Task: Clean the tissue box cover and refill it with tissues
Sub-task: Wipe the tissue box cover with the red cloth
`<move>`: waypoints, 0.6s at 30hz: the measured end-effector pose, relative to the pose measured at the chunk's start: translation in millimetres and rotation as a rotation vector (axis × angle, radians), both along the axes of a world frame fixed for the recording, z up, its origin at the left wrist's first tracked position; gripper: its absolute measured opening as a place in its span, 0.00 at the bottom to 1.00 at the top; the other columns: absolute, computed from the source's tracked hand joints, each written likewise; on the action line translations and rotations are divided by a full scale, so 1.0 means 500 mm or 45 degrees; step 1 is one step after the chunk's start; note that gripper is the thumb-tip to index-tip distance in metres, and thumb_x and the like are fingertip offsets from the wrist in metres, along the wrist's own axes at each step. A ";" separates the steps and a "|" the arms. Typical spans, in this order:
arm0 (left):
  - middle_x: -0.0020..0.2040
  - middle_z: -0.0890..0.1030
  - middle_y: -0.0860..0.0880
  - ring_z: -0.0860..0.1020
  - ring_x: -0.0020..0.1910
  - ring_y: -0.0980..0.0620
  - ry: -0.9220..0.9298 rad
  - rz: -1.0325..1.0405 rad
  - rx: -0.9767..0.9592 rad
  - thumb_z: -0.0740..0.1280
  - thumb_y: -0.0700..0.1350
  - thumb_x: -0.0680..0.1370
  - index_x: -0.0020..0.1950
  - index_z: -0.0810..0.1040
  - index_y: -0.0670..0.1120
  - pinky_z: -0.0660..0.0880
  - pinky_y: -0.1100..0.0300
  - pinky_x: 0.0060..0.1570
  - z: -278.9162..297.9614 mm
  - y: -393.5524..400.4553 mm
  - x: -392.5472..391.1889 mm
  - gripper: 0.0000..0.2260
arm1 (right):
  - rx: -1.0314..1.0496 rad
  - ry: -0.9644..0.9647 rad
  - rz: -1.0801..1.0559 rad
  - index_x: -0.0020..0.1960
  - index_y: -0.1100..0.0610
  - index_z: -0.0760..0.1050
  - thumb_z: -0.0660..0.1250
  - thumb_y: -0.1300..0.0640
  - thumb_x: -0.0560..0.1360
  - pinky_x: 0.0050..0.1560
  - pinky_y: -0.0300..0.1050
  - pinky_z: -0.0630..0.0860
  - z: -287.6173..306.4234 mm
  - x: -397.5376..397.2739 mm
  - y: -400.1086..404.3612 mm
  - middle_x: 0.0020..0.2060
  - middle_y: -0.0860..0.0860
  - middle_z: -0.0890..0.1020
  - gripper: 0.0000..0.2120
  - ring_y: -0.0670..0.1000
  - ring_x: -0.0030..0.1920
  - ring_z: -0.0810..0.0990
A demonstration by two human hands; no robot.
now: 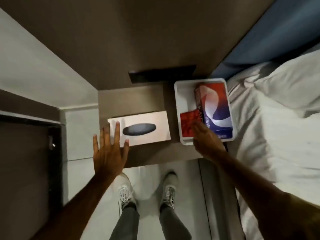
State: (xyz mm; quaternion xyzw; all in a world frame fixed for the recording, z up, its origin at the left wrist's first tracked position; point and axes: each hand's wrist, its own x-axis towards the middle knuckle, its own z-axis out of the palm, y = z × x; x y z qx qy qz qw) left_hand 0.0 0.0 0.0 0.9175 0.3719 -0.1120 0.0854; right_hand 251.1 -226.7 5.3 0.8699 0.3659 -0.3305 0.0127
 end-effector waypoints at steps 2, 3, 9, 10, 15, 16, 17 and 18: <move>0.83 0.59 0.39 0.59 0.82 0.37 0.010 0.087 -0.005 0.46 0.61 0.84 0.84 0.48 0.49 0.58 0.36 0.79 -0.069 0.040 0.019 0.31 | -0.027 -0.067 0.068 0.84 0.53 0.48 0.61 0.63 0.82 0.77 0.61 0.66 -0.062 0.028 0.019 0.83 0.53 0.53 0.36 0.59 0.82 0.57; 0.83 0.58 0.39 0.58 0.82 0.37 -0.002 0.104 0.028 0.46 0.61 0.84 0.84 0.47 0.49 0.58 0.37 0.80 -0.105 0.063 0.027 0.31 | -0.054 -0.078 0.079 0.84 0.53 0.46 0.63 0.63 0.81 0.78 0.62 0.65 -0.090 0.040 0.028 0.84 0.53 0.51 0.38 0.59 0.82 0.54; 0.83 0.58 0.43 0.60 0.82 0.39 -0.070 -0.024 0.071 0.45 0.56 0.87 0.84 0.49 0.53 0.59 0.38 0.79 -0.215 0.130 0.046 0.25 | -0.141 -0.034 0.162 0.83 0.59 0.39 0.75 0.49 0.75 0.80 0.66 0.54 -0.165 0.064 0.042 0.84 0.56 0.44 0.54 0.59 0.83 0.43; 0.84 0.57 0.43 0.60 0.82 0.39 -0.079 -0.008 0.061 0.45 0.56 0.87 0.84 0.49 0.53 0.60 0.39 0.79 -0.221 0.131 0.047 0.25 | -0.153 -0.039 0.179 0.83 0.59 0.39 0.76 0.46 0.74 0.80 0.65 0.54 -0.169 0.067 0.042 0.83 0.57 0.43 0.56 0.59 0.83 0.43; 0.84 0.55 0.44 0.58 0.83 0.42 -0.202 -0.013 0.064 0.47 0.53 0.87 0.84 0.50 0.51 0.60 0.42 0.80 -0.235 0.121 0.037 0.24 | -0.112 -0.261 0.205 0.83 0.60 0.44 0.74 0.50 0.75 0.79 0.60 0.59 -0.171 0.049 0.046 0.83 0.59 0.51 0.50 0.60 0.83 0.53; 0.84 0.55 0.44 0.58 0.83 0.42 -0.225 -0.020 0.075 0.48 0.52 0.88 0.84 0.50 0.51 0.59 0.43 0.80 -0.238 0.123 0.035 0.24 | -0.098 -0.303 0.211 0.83 0.61 0.45 0.72 0.52 0.77 0.79 0.59 0.60 -0.172 0.047 0.047 0.83 0.59 0.52 0.47 0.60 0.83 0.54; 0.84 0.55 0.44 0.58 0.83 0.42 -0.233 -0.035 0.091 0.48 0.52 0.88 0.84 0.50 0.52 0.59 0.43 0.80 -0.241 0.125 0.033 0.24 | -0.105 -0.315 0.231 0.83 0.61 0.45 0.70 0.54 0.79 0.79 0.58 0.60 -0.172 0.045 0.048 0.83 0.60 0.52 0.45 0.60 0.83 0.54; 0.84 0.55 0.44 0.57 0.83 0.43 -0.221 -0.032 0.080 0.49 0.52 0.87 0.84 0.50 0.52 0.59 0.44 0.80 -0.242 0.126 0.034 0.25 | -0.105 -0.307 0.244 0.83 0.61 0.45 0.68 0.56 0.80 0.79 0.58 0.61 -0.172 0.044 0.046 0.83 0.60 0.52 0.42 0.60 0.83 0.54</move>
